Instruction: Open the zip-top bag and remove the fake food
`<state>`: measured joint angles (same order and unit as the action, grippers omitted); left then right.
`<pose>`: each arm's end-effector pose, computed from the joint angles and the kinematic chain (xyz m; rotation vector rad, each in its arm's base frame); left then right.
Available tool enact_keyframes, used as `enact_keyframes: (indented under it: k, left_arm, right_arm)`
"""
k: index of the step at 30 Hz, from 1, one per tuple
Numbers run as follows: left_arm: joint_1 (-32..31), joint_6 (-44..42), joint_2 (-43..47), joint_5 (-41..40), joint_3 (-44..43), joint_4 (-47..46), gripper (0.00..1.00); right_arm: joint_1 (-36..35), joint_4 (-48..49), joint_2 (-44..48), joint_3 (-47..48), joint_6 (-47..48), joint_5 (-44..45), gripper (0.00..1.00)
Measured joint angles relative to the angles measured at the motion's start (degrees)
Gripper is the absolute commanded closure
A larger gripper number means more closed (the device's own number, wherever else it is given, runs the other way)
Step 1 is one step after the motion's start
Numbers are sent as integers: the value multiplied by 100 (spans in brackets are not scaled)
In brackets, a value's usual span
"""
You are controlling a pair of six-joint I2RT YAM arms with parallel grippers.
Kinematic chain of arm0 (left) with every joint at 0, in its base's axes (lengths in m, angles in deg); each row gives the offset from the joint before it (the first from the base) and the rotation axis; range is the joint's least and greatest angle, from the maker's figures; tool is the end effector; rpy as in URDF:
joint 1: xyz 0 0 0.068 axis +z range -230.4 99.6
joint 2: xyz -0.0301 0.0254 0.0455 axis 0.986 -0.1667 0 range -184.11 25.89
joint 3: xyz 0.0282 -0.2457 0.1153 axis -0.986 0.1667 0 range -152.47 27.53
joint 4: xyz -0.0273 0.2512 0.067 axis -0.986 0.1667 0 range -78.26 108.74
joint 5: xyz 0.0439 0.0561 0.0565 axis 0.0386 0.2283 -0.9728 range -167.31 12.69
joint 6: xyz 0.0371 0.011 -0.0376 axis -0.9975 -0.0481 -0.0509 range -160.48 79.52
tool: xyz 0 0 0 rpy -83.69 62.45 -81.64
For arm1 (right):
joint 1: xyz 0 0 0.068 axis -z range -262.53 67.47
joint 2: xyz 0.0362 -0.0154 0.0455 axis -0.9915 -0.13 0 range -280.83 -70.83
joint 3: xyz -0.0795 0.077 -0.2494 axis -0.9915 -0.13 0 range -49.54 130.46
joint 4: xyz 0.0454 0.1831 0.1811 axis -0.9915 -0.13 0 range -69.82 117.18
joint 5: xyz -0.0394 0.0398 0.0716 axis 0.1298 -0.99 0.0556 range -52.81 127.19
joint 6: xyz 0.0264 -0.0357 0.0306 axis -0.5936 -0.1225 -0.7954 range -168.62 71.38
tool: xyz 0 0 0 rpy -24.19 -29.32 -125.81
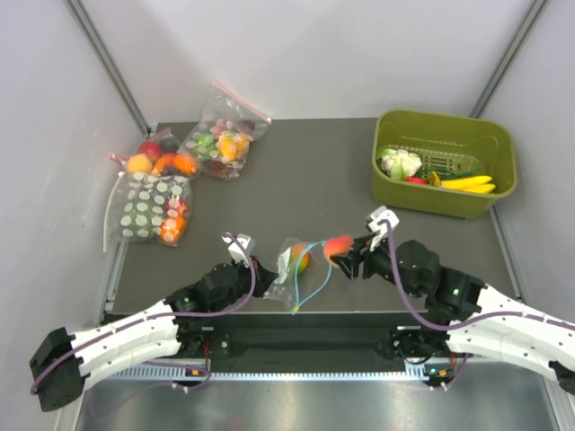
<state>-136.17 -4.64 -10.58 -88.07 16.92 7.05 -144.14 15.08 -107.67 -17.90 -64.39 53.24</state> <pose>0.0932 -0.1251 0.1782 0.2225 2.0248 -0.8651 0.0854 0.1374 0.2772 -0.5600 1.8317 0.6668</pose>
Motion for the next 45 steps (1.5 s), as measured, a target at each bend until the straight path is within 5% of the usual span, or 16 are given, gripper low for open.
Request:
enact_keyframes:
  k: [8, 14, 20, 23, 25, 26, 33, 45]
  left_arm:
    - [0, -2, 0, 33, -4, 0, 100]
    - [0, -26, 0, 87, -59, 9, 100]
    - [0, -50, 26, 92, -63, 39, 100]
    - [0, -85, 74, 94, -74, 81, 100]
    - [0, -116, 76, 94, -98, 129, 100]
    - [0, -129, 76, 94, -109, 153, 100]
    - [0, -190, 74, 107, -170, 232, 100]
    - [0, -214, 74, 136, -173, 245, 100]
  right_arm:
    - [1180, -343, 114, 1169, 726, 275, 71]
    - [3508, -350, -400, 2046, 1126, -509, 73]
    - [5786, 96, -1969, 2743, 1038, -1937, 73]
    - [6151, 144, -2715, 2879, 999, -2024, 70]
    - [6310, 140, -3176, 2953, 975, -1998, 59]
    - [6369, 155, -3329, 2964, 968, -1941, 39]
    - [6441, 229, -3654, 2968, 962, -1720, 9]
    - [6441, 356, -3493, 3071, 957, -1799, 6]
